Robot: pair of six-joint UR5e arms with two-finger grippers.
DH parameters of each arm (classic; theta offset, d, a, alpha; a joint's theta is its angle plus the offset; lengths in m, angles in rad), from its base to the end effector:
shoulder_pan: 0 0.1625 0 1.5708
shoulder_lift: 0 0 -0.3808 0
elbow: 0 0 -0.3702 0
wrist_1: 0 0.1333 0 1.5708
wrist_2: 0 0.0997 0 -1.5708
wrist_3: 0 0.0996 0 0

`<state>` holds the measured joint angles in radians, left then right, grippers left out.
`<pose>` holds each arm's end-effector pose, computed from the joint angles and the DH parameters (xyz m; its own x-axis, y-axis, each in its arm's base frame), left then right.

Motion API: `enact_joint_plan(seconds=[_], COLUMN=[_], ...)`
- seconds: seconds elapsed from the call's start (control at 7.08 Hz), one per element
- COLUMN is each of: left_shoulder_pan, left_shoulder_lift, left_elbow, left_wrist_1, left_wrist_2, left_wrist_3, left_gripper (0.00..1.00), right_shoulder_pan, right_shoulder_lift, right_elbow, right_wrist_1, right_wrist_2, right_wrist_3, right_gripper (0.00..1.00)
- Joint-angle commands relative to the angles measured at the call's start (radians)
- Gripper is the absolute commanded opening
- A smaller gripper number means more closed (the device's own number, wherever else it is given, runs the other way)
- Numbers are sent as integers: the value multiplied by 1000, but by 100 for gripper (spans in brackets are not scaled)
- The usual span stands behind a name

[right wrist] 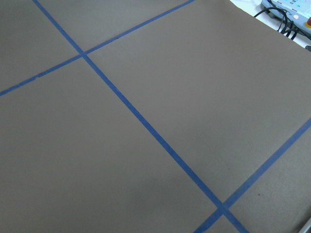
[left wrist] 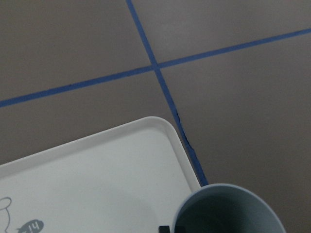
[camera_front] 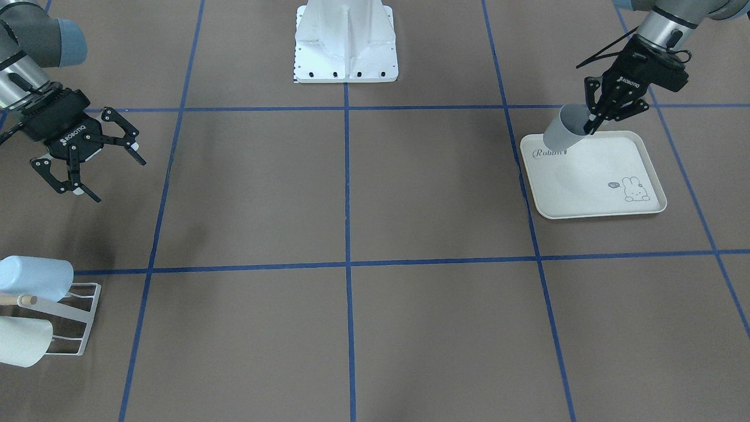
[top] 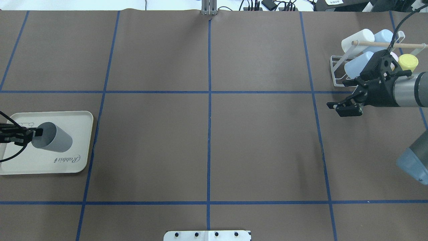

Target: Transfer IKEA cup to right arm and place on rack

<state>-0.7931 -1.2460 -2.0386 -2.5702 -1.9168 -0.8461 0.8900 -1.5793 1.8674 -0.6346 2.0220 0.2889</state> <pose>0.1898 -0.3346 0.4189 0.5191 0.3617 -0.7744 0.1466 0.8550 0.4975 -0.2259 -0.4217 0.3748 0.4838 -0.7733 0.4099 0.0792 0.5051 0.8594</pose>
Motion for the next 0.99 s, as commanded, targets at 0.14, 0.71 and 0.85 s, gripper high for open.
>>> enact_joint_plan(seconds=[0.14, 0.71, 0.85], left_shoulder_pan=[-17, 38, 58], left_shoulder_lift=[-253, -579, -607], left_elbow=[-22, -8, 17], left_wrist_1=[1, -1, -1], left_wrist_2=[-154, -191, -189], left_wrist_3=[-424, -868, -881], left_gripper=[0, 0, 0], right_shoulder_pan=[-93, -326, -427], right_shoulder_lift=[32, 201, 255], right_elbow=[-42, -60, -60], right_wrist_1=[206, 323, 314], right_wrist_2=[-6, -217, -364], right_wrist_3=[1, 143, 141], right_gripper=[99, 99, 99])
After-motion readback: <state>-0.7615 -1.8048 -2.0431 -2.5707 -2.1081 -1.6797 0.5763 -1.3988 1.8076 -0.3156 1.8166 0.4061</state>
